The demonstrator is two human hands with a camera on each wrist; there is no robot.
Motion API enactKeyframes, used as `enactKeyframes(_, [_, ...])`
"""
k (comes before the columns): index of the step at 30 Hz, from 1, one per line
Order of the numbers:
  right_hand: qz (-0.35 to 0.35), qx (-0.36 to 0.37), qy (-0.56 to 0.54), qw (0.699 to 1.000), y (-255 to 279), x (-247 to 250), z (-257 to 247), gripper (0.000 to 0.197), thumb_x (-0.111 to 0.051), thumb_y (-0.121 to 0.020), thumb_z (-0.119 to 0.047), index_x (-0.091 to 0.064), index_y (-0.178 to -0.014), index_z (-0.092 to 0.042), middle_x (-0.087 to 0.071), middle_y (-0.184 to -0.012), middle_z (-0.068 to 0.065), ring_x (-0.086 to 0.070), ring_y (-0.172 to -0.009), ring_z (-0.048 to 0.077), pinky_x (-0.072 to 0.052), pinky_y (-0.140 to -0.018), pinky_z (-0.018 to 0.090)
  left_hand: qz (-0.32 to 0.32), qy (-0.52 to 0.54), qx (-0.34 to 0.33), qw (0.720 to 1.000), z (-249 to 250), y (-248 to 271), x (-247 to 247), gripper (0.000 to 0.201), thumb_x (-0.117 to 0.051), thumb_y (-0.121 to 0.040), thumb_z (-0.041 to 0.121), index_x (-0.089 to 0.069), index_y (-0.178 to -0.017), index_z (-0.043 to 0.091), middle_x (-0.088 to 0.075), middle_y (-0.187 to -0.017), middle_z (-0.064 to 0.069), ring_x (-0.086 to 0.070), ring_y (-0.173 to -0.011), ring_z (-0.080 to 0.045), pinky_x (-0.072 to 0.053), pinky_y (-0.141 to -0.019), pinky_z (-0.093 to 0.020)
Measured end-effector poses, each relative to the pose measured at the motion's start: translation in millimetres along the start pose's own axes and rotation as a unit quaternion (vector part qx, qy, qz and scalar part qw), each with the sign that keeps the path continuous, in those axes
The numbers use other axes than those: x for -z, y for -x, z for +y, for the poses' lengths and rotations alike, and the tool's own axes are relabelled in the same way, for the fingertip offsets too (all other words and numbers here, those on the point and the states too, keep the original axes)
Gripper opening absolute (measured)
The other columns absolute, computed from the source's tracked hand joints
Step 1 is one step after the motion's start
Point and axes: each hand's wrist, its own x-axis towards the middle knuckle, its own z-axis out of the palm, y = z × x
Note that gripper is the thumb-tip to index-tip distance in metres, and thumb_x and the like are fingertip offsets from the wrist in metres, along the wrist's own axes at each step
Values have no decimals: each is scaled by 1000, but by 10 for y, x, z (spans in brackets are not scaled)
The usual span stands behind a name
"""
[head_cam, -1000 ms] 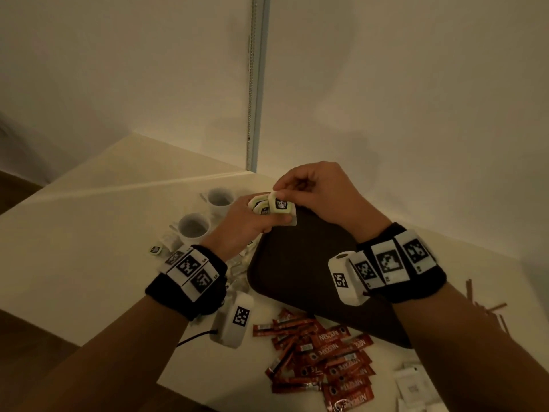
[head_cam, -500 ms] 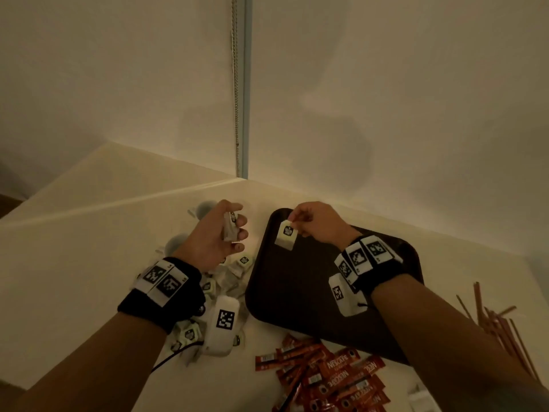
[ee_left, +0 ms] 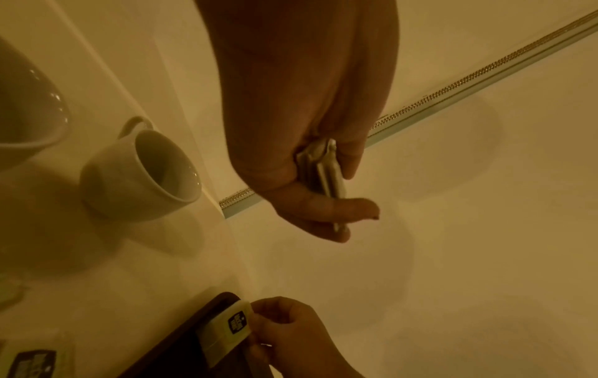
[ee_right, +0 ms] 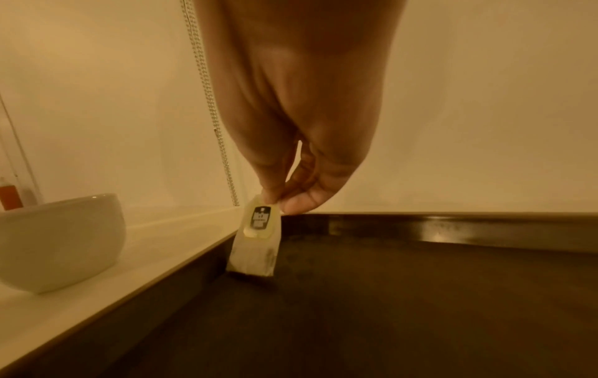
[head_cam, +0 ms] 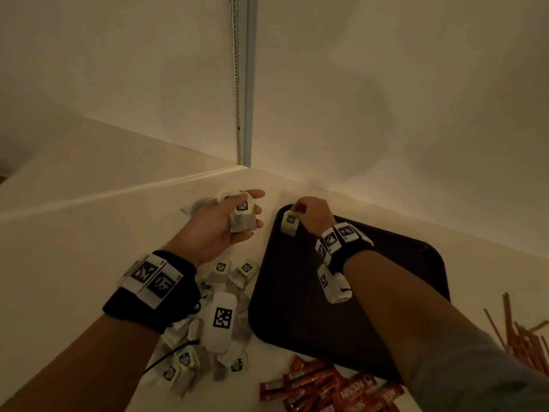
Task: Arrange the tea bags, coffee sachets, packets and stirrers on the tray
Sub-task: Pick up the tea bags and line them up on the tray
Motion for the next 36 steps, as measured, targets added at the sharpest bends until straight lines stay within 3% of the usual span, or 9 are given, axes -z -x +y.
enactKeyframes(5, [29,-33,8,999,-257,-33,73,14,-58,-86,-2,-69,-94,-4,-68,-103,13,-62,-98,27,-44,-78,24,36,42,5,998,-47,-59,42,22,-38,-97,13,-58,-100,6,-71,-79,-6,-70,-69,-19,-51,-50,-19])
enactKeyframes(11, [30,-59,0,998,-379,-91,155,18,-52,-87,2,-68,-92,-6,-68,-104,12,-61,-96,25,-40,-71,21,37,48,11,998,-190,-61,97,22,-42,-97,10,-57,-110,4,-74,-89,-10,-71,-81,-23,-57,-60,-23])
enactKeyframes(16, [39,-52,12,998,-382,-76,174,14,-56,-86,-1,-67,-94,-5,-67,-102,14,-60,-97,26,-43,-75,25,68,24,-7,997,-289,-129,106,12,-53,-93,7,-65,-94,6,-72,-80,-4,-71,-71,-12,-55,-58,-20])
enactKeyframes(19, [70,-2,-38,997,-241,69,-92,18,-57,-92,-19,-67,-98,-5,-66,-98,10,-60,-89,20,-43,-76,25,78,-8,-31,996,-321,-148,97,9,-57,-91,8,-66,-89,7,-72,-76,-1,-69,-69,-9,-54,-60,-18])
enactKeyframes(22, [-62,73,-208,973,102,359,-593,27,-49,-97,-31,-67,-99,-12,-65,-90,1,-58,-76,8,-44,-65,20,89,-26,-57,994,-315,-177,64,10,-59,-90,12,-68,-91,7,-71,-84,-4,-67,-77,-11,-54,-64,-20])
enactKeyframes(24, [-114,139,-223,958,296,491,-813,17,-55,-94,-28,-67,-96,-17,-66,-86,-2,-59,-73,5,-45,-60,18,97,-21,-77,992,-286,-190,16,13,-58,-92,14,-67,-97,6,-70,-89,-5,-67,-82,-12,-54,-66,-21])
enactKeyframes(29, [-35,231,-182,955,466,683,-1003,6,-69,-85,-18,-71,-88,-14,-67,-73,-6,-59,-65,4,-46,-62,14,89,-45,-129,987,-195,-163,-87,14,-66,-83,23,-66,-93,14,-68,-84,-3,-66,-80,-14,-53,-61,-23])
enactKeyframes(32, [-33,272,-159,949,572,792,-1113,8,-71,-82,-18,-72,-87,-13,-71,-76,1,-65,-70,15,-50,-67,21,71,-111,-182,974,-157,-124,-136,16,-71,-80,9,-69,-77,25,-63,-67,1,-60,-62,-11,-44,-48,-20])
enactKeyframes(36, [-30,308,-151,939,694,935,-1221,9,-72,-81,-16,-72,-87,-9,-71,-75,6,-66,-68,16,-51,-64,21,56,-113,-217,968,-88,-99,-179,25,-73,-76,12,-65,-58,27,-50,-54,2,-42,-47,-7,-34,-43,-19])
